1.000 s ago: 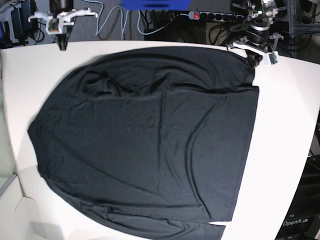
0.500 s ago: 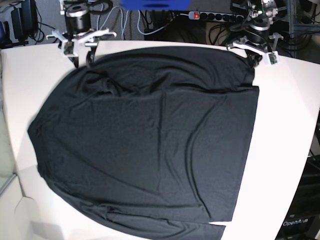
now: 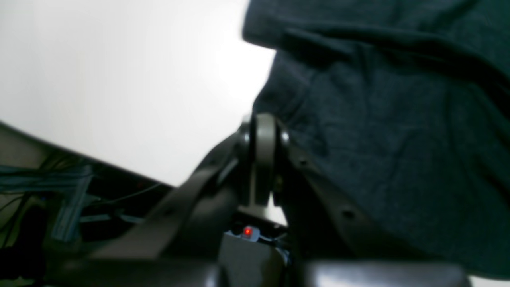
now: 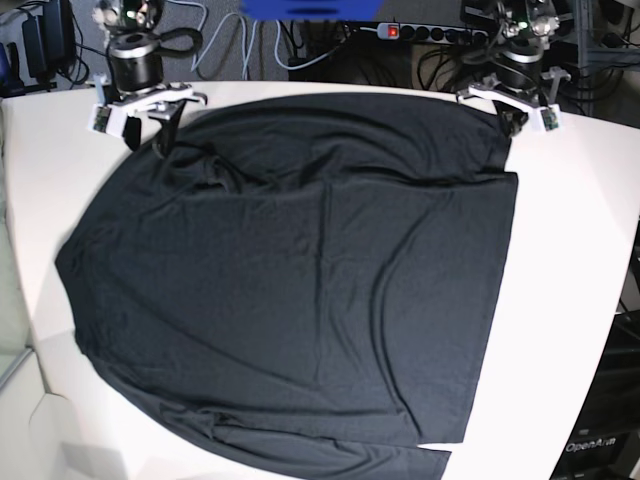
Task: Fold the T-shirt properly
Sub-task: 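Move the right gripper down to the shirt edge nearest it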
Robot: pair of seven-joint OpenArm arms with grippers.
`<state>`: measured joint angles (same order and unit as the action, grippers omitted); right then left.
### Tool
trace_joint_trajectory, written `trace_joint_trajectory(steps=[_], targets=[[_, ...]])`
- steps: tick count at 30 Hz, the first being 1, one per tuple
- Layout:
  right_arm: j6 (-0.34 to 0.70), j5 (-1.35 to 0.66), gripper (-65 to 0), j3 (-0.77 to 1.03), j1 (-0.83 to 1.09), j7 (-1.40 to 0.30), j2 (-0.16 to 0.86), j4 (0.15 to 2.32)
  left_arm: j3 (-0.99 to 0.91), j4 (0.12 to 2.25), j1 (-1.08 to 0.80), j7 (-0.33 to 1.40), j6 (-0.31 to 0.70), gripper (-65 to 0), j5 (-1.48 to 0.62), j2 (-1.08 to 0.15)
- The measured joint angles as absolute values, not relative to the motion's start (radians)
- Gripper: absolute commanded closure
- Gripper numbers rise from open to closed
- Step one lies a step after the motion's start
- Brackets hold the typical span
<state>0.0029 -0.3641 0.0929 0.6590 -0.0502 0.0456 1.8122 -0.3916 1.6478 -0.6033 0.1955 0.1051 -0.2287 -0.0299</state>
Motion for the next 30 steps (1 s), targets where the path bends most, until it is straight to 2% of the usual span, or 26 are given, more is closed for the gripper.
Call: trace_joint_trajectory(steps=[12,24,30], targets=[[0.003,-0.427,-31.0,0.12,0.61,-0.046,0.047,1.653,-0.391,1.648,-0.601,0.199,0.105,0.0,-0.229,-0.028],[0.002,-0.427,-30.5,0.115,0.574,-0.045,0.047,1.634,-0.391,1.648,-0.603,0.199,0.105,0.0,-0.229,-0.028],[0.002,-0.428,-24.4,0.112,0.562,-0.051,0.047,1.632,-0.391,1.647,-0.603,0.199,0.105,0.0,-0.229,-0.028]])
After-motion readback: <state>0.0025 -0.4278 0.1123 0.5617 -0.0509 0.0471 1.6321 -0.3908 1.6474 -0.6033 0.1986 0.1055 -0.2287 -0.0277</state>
